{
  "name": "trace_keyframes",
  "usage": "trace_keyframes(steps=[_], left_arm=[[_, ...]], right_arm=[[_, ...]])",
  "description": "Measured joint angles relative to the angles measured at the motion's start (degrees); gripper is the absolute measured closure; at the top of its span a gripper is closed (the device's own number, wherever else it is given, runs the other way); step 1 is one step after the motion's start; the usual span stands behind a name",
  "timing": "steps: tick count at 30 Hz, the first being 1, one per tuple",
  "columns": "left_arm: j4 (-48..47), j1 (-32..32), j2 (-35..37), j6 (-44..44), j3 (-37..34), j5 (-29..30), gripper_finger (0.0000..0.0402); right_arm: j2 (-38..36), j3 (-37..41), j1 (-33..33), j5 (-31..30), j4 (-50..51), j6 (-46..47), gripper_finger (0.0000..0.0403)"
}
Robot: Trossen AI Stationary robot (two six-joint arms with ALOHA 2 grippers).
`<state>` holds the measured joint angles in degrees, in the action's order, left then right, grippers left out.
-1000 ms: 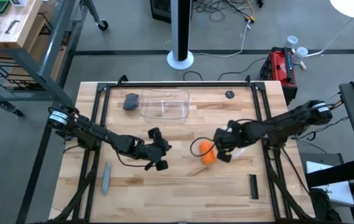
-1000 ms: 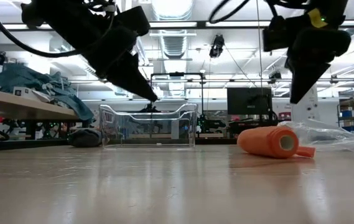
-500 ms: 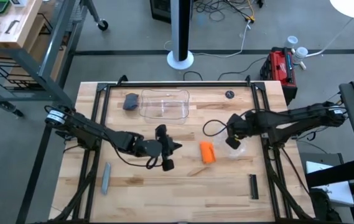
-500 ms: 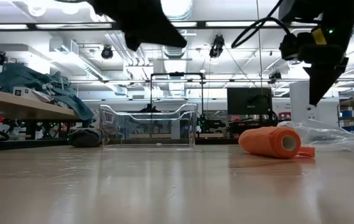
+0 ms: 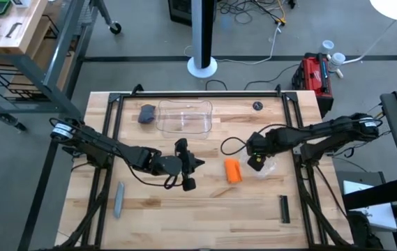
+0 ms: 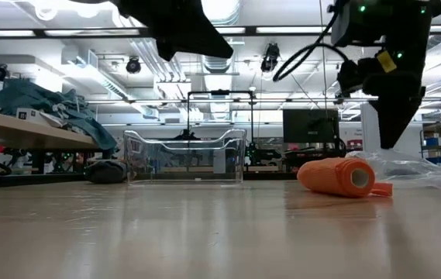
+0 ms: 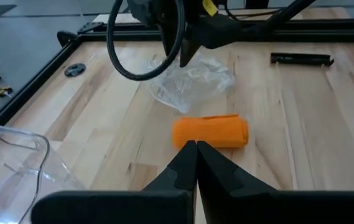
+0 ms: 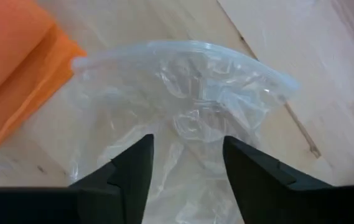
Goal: Roll bandage
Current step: Roll the orange bandage, then put the orange bandage into the transparent zip bag
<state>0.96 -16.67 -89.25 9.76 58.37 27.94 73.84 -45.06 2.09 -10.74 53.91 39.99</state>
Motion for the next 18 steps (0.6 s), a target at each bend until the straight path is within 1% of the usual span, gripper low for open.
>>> trace_keyframes(steps=[3,5,7,9,11,13,16,18], left_arm=[[-0.2,0.0,0.0,0.2,0.0,0.0,0.0401],[-0.4,0.0,0.0,0.3,0.0,0.0,0.0401],[-0.4,0.0,0.0,0.4,0.0,0.0,0.0401],[-0.5,0.0,0.0,0.4,0.0,0.0,0.0401],[-0.8,0.0,0.0,0.7,0.0,0.0,0.0401],[-0.9,0.0,-0.1,0.8,0.0,0.0,0.0401],[-1.0,0.0,-0.1,0.8,0.0,0.1,0.0401],[-1.0,0.0,-0.1,0.9,0.0,0.1,0.0401]], right_arm=[[3.9,0.4,0.0,-0.1,-1.2,-0.1,0.0207],[6.7,0.4,0.0,-1.7,-2.0,-0.4,0.0211],[9.7,0.5,0.0,-3.7,-2.3,-0.6,0.0217],[12.8,0.6,0.0,-4.4,-3.0,-1.8,0.0231],[15.5,0.6,0.0,-3.7,-4.8,-4.1,0.0252],[18.0,0.4,0.0,-3.0,-6.1,-6.2,0.0282],[20.1,0.1,0.0,-2.3,-8.0,-8.0,0.0339],[20.2,0.1,0.1,-2.0,-8.7,-8.1,0.0381]])
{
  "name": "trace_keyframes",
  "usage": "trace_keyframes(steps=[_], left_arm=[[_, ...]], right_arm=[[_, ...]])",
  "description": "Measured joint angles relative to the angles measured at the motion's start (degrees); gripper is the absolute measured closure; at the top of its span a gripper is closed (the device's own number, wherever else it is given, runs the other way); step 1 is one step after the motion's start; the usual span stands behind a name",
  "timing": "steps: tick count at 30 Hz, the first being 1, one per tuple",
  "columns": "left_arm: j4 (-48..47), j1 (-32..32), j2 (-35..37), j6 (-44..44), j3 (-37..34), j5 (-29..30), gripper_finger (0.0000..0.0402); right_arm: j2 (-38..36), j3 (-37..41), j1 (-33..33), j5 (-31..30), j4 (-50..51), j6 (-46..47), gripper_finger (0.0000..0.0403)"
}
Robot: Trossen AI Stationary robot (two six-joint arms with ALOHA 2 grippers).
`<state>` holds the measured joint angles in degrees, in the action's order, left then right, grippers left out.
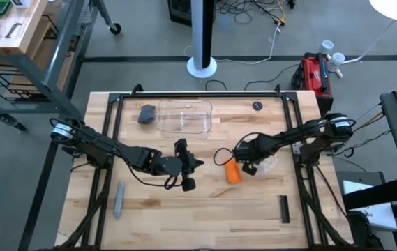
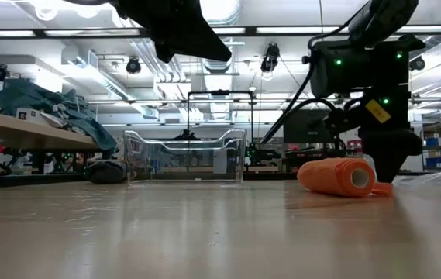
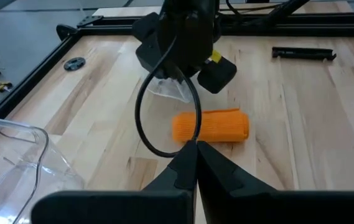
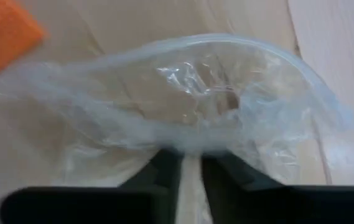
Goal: Roll bandage
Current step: Put the orange bandage into the transparent zip bag
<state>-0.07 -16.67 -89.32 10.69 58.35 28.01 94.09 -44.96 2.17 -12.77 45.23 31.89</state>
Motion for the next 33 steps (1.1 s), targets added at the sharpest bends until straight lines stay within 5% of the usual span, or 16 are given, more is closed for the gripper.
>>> trace_keyframes(steps=[7,16,23,30,33], left_arm=[[-0.2,0.0,0.0,0.1,0.0,0.0,0.0401],[0.1,0.0,0.0,0.8,0.0,0.1,0.0401],[5.9,1.8,0.1,5.0,-0.1,-0.3,0.0401],[18.2,8.3,2.1,13.8,-0.1,-26.7,0.0373],[22.1,10.1,2.1,15.1,-0.1,-32.4,0.0343]], right_arm=[[-7.7,0.8,0.2,0.2,-2.1,0.7,0.0401],[-31.5,0.7,2.6,-2.8,-4.3,1.1,0.0402],[-45.0,3.2,11.8,-10.5,-25.4,-13.0,0.0403],[-41.6,7.9,22.5,-27.3,-36.9,-29.5,0.0403],[-36.9,8.5,25.9,-36.8,-37.4,-33.9,0.0403]])
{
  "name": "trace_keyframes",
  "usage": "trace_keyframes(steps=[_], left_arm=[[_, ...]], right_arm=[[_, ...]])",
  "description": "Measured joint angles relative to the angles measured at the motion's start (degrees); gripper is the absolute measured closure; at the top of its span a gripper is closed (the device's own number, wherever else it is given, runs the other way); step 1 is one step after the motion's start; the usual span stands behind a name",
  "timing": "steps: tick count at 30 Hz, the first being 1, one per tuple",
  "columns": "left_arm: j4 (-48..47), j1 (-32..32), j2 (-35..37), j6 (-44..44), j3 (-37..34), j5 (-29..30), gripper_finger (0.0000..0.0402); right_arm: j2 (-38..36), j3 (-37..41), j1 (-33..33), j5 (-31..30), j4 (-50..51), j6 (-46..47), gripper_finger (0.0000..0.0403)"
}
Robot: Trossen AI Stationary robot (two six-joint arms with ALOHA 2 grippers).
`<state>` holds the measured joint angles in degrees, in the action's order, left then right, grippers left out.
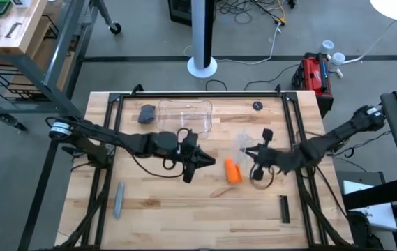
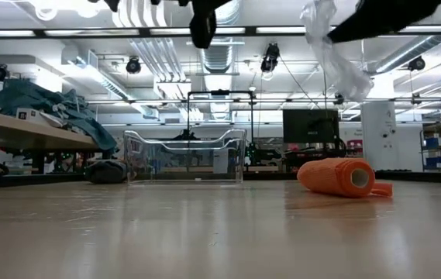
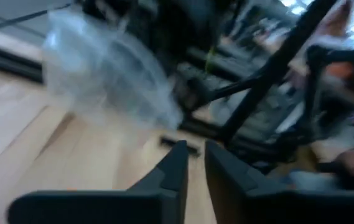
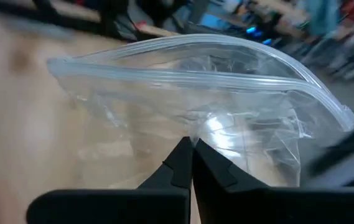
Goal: Roll bandage
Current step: Put the orange bandage into the transparent zip bag
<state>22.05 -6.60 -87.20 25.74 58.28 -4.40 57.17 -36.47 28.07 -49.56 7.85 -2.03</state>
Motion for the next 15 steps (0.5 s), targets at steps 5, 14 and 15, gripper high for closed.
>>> trace_keyframes(steps=[5,14,15], left_arm=[[-0.1,2.6,-0.7,2.3,0.0,0.6,0.0278],[-0.3,3.0,-3.2,4.0,-0.3,-1.3,0.017],[-0.2,3.1,-3.4,4.0,-0.3,-1.2,0.0163]], right_arm=[[9.8,-0.1,2.4,-11.3,-6.7,-8.0,0.0403],[16.9,-0.8,2.4,-12.1,-20.2,-15.8,0.0403],[17.0,-0.8,2.4,-12.1,-21.1,-16.8,0.0403]])
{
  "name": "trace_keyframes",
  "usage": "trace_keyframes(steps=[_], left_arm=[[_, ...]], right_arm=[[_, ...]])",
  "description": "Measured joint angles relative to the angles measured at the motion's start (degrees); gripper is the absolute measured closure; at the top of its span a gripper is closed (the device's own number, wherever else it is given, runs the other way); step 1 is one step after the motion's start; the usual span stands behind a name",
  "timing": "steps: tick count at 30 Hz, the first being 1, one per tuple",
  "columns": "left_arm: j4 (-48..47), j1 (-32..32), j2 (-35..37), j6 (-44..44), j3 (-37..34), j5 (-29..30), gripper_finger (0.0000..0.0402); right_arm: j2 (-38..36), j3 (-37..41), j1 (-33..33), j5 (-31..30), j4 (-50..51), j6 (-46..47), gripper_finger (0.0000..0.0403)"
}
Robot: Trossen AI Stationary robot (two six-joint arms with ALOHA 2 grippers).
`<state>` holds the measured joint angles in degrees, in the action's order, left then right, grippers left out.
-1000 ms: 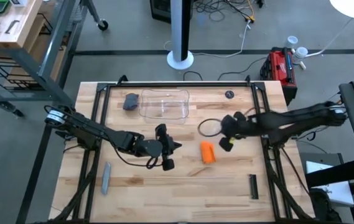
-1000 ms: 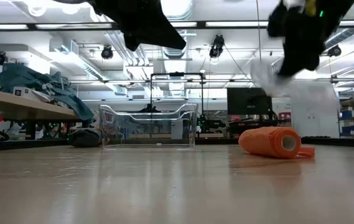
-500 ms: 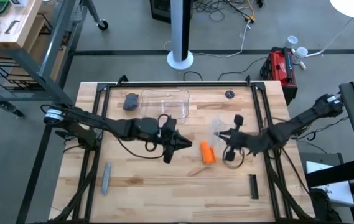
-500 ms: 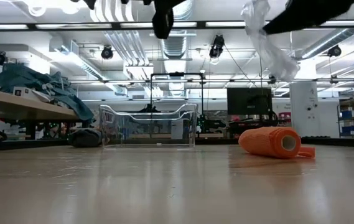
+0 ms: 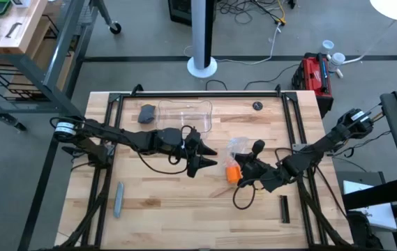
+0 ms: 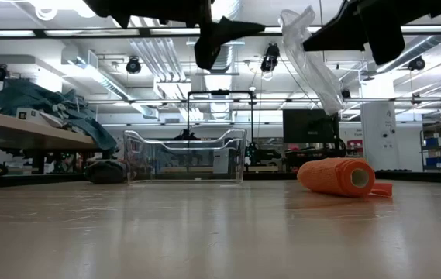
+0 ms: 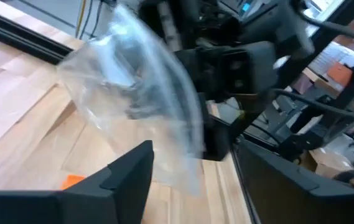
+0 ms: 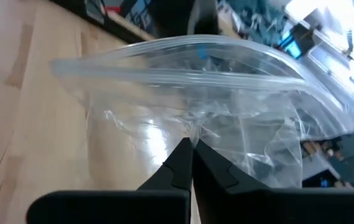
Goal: Roll bandage
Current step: Put the orange bandage into the transparent zip bag
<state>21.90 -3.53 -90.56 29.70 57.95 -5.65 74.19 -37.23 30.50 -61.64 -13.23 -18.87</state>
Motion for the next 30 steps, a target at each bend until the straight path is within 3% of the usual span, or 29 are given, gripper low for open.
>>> trace_keyframes(steps=[7,23,27,30], left_arm=[[1.6,0.2,-0.9,0.7,0.4,1.9,0.0144],[3.0,0.2,-1.3,-5.2,0.4,7.0,0.0185],[2.0,0.2,-1.3,-5.7,0.4,12.1,0.0191],[2.0,0.2,-1.3,-7.8,0.4,12.7,0.0205]], right_arm=[[1.2,0.0,-0.1,0.1,-5.5,-5.1,0.0403],[3.8,-2.9,-3.1,0.6,-5.6,-6.3,0.0403],[3.8,-2.9,-3.3,0.8,-5.6,-6.2,0.0403],[3.9,-2.9,-3.5,2.2,-5.6,-5.9,0.0403]])
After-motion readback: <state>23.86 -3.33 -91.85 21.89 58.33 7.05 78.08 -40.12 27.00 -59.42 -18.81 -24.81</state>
